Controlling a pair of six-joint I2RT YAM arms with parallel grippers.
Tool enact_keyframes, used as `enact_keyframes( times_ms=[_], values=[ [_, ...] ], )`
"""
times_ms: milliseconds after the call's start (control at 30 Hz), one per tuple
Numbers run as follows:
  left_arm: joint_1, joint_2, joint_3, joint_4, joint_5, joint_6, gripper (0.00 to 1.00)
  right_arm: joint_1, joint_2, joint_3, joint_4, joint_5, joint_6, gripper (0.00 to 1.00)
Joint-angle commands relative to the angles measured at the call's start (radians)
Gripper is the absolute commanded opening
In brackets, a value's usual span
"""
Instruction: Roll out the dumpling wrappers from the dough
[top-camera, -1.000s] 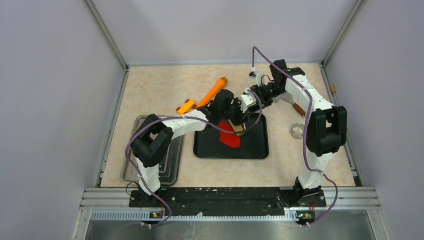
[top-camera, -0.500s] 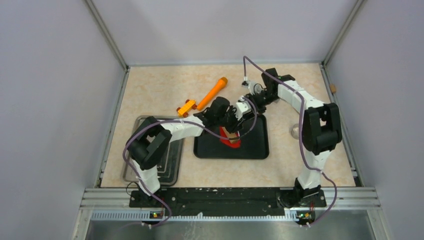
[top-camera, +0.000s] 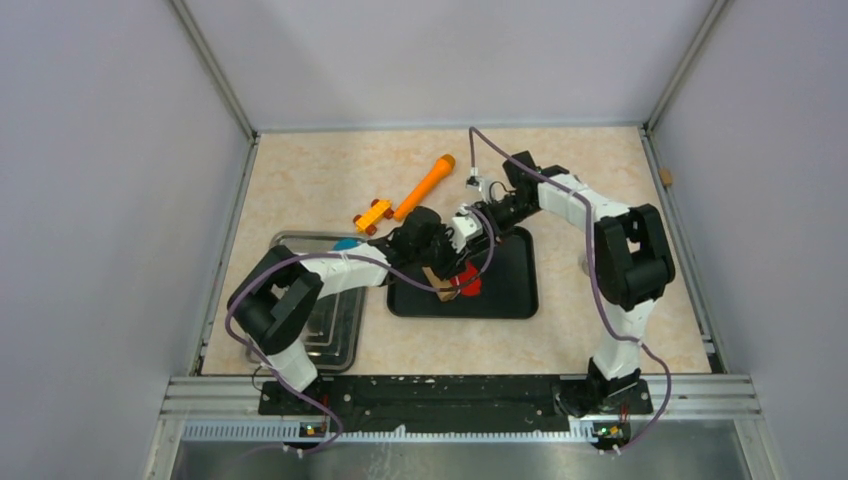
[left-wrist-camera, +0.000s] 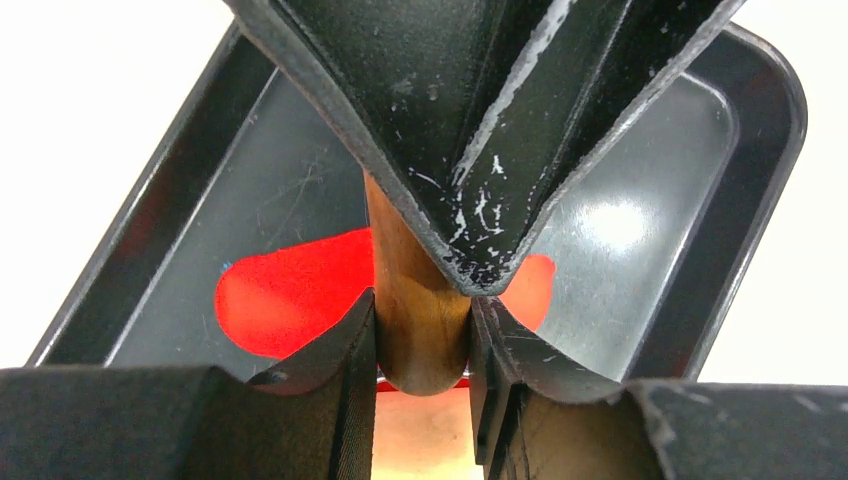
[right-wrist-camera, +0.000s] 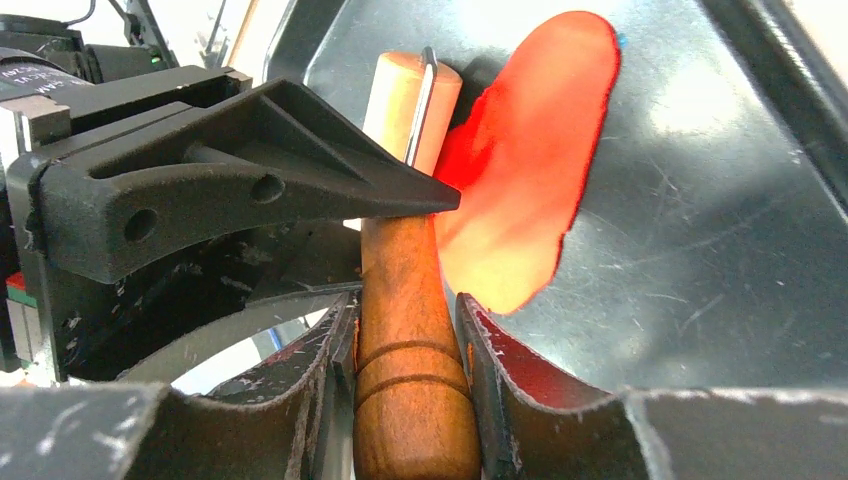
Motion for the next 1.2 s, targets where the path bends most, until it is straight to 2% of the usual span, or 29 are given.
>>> enact_keyframes(
  times_ms=[0, 200, 367, 533, 700, 1167],
  values=[
    [-0.002, 0.000, -0.031, -0.121, -0.012, -0.030, 0.00, 0.080, 0.042, 0.002, 0.049, 0.085, -0.006, 0.00],
    [-0.003, -0.155, 0.087, -0.174, 0.047, -0.022, 0.00, 0.064, -0.035, 0.205, -0.051, -0.008, 0.022, 0.00],
    [-0.025, -0.096, 0.195, -0.118, 0.089, -0.074, 0.00, 0.013, -0.046, 0.279, -0.204, 0.001, -0.094, 0.00],
    [-0.048, 0.020, 0.229, -0.057, 0.058, -0.091, 0.00, -0.031, -0.058, 0.188, -0.213, 0.052, -0.183, 0.00],
    [-0.055, 0.096, 0.199, -0.014, -0.012, -0.086, 0.00, -0.039, -0.054, 0.082, -0.128, 0.084, -0.224, 0.00],
    [-0.051, 0.053, -0.004, -0.056, -0.042, -0.056, 0.00, 0.021, -0.023, -0.115, 0.078, 0.139, -0.197, 0.00]
  ],
)
